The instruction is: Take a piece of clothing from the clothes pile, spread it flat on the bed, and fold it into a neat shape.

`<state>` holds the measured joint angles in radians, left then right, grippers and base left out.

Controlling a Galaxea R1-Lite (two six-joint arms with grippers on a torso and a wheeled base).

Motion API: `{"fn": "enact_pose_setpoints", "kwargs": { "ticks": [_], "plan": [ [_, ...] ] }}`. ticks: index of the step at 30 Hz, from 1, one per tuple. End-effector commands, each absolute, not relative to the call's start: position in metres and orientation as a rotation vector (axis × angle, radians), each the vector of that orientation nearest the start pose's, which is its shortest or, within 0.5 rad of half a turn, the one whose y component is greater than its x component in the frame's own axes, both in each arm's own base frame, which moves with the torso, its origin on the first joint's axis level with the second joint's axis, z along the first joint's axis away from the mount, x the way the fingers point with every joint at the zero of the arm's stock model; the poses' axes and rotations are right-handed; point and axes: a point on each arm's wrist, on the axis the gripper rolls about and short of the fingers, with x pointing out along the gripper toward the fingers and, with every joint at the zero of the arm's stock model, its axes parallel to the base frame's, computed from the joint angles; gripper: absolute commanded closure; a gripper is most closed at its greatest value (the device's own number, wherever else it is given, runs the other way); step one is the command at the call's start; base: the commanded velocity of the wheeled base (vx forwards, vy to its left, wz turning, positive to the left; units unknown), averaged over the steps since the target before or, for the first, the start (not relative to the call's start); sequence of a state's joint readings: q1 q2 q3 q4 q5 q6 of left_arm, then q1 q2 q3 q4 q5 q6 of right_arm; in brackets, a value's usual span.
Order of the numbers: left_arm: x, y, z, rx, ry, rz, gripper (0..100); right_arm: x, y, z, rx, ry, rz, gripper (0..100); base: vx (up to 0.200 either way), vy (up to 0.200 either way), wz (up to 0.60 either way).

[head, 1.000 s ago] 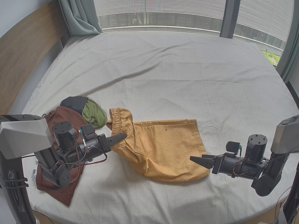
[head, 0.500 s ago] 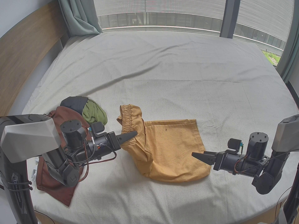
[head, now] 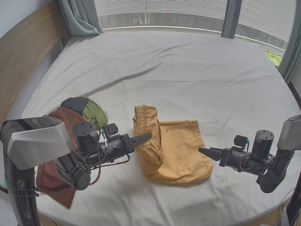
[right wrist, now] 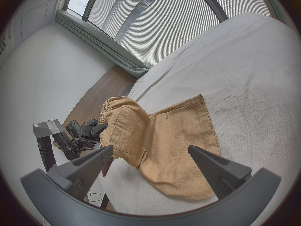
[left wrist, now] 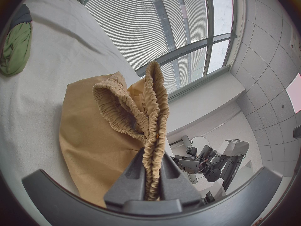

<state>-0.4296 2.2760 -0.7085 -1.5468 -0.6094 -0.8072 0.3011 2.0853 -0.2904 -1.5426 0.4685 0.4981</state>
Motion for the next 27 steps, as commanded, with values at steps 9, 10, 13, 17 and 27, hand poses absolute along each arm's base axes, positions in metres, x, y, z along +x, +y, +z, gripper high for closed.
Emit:
{"fn": "enact_pose_setpoints", "kwargs": {
  "ticks": [9, 10, 13, 17, 27],
  "plan": [
    [0.333, -0.201, 0.036, -0.751, 0.475, -1.027, 100, 0.27, 0.08, 0.052, 0.498, 0.411, 0.644, 0, 0.0, 0.0, 0.0],
    [0.332, -0.205, 0.035, -0.754, 0.48, -1.034, 100, 0.271, 0.08, 0.053, 0.499, 0.407, 0.642, 0, 0.0, 0.0, 0.0],
    [0.332, -0.214, 0.028, -0.756, 0.502, -1.048, 100, 0.273, 0.078, 0.054, 0.499, 0.399, 0.638, 0, 0.0, 0.0, 0.0],
    [0.33, -0.224, 0.02, -0.752, 0.519, -1.063, 100, 0.274, 0.076, 0.054, 0.5, 0.392, 0.63, 0, 0.0, 0.0, 0.0],
    [0.331, -0.231, 0.013, -0.752, 0.524, -1.061, 100, 0.276, 0.075, 0.056, 0.5, 0.382, 0.629, 0, 0.0, 0.0, 0.0]
  ]
}}
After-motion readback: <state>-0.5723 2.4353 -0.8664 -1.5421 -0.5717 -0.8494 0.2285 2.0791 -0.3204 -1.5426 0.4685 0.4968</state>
